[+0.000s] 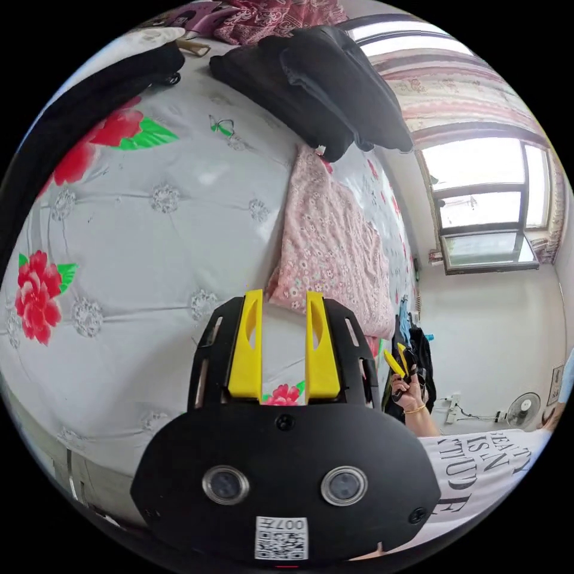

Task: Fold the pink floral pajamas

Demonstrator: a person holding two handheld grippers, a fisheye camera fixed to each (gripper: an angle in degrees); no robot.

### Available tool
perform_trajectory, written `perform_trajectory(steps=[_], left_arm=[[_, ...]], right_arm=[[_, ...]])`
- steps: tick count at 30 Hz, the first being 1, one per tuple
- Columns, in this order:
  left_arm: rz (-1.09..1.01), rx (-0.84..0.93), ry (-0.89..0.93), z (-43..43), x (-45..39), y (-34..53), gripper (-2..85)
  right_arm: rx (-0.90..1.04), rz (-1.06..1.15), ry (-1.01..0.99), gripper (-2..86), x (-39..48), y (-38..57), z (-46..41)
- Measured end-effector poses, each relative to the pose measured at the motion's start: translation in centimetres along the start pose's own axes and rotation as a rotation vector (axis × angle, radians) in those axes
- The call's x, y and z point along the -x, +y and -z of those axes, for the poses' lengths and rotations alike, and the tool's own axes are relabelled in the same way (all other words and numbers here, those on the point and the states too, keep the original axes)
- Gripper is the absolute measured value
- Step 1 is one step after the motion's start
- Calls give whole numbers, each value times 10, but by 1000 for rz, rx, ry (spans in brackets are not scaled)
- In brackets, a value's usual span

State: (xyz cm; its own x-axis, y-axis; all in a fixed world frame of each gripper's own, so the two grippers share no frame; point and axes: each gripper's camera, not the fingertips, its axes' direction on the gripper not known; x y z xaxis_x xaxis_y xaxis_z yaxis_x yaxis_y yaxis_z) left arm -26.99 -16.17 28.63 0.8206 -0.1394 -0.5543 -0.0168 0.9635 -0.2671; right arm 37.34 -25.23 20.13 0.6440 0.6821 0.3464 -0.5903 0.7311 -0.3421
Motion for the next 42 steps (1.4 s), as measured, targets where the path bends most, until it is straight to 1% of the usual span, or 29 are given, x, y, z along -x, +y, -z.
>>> perform_trajectory(steps=[5,7,9,11,15,19,21,24,25,26,27,29,30,32,33,35,37,40,42], left_arm=[[132,16,137,-7,12,-6,107],[214,-9,189,-11,20,-20,97],[261,-6,183,-11,28,-28,71],[272,-5,209,-7,34,-33,44],[267,-55,320,21,49,-17,18],[274,15,332,32,69,11,17],[298,30,368,34,80,21,24],[287,13,378,48,88,28,40],[259,1,372,57,89,30,46],[245,-2,373,61,90,31,49],[223,-2,381,69,92,33,54],[203,-5,405,78,99,38,67],[200,-13,423,84,105,43,72],[202,-33,442,92,114,51,78],[211,-45,460,96,122,56,81],[226,-64,489,101,132,64,84],[237,-79,505,107,144,74,85],[240,-73,509,111,157,86,87],[235,-58,518,111,163,92,91]], right_arm=[[38,2,-61,95,5,-26,-34],[51,-10,-47,86,9,-36,-52],[34,-34,-15,64,10,-41,-59],[6,-40,7,33,8,-38,-56],[-23,-37,-29,10,-3,-14,-38],[-44,-147,-30,3,-38,16,-23],[-47,-142,-21,1,-35,16,-20],[-11,89,48,0,31,-1,-29],[38,244,73,-1,75,-6,-41],[113,430,115,-1,127,-6,-59],[155,527,143,-1,153,-2,-70],[331,896,238,0,247,30,-125],[380,979,248,0,266,41,-141],[553,1202,254,1,313,90,-208],[588,1245,255,2,319,103,-225],[737,1346,284,4,323,155,-298],[844,1379,318,5,308,191,-349],[981,1314,353,10,270,229,-413],[995,1271,365,14,256,235,-432]])
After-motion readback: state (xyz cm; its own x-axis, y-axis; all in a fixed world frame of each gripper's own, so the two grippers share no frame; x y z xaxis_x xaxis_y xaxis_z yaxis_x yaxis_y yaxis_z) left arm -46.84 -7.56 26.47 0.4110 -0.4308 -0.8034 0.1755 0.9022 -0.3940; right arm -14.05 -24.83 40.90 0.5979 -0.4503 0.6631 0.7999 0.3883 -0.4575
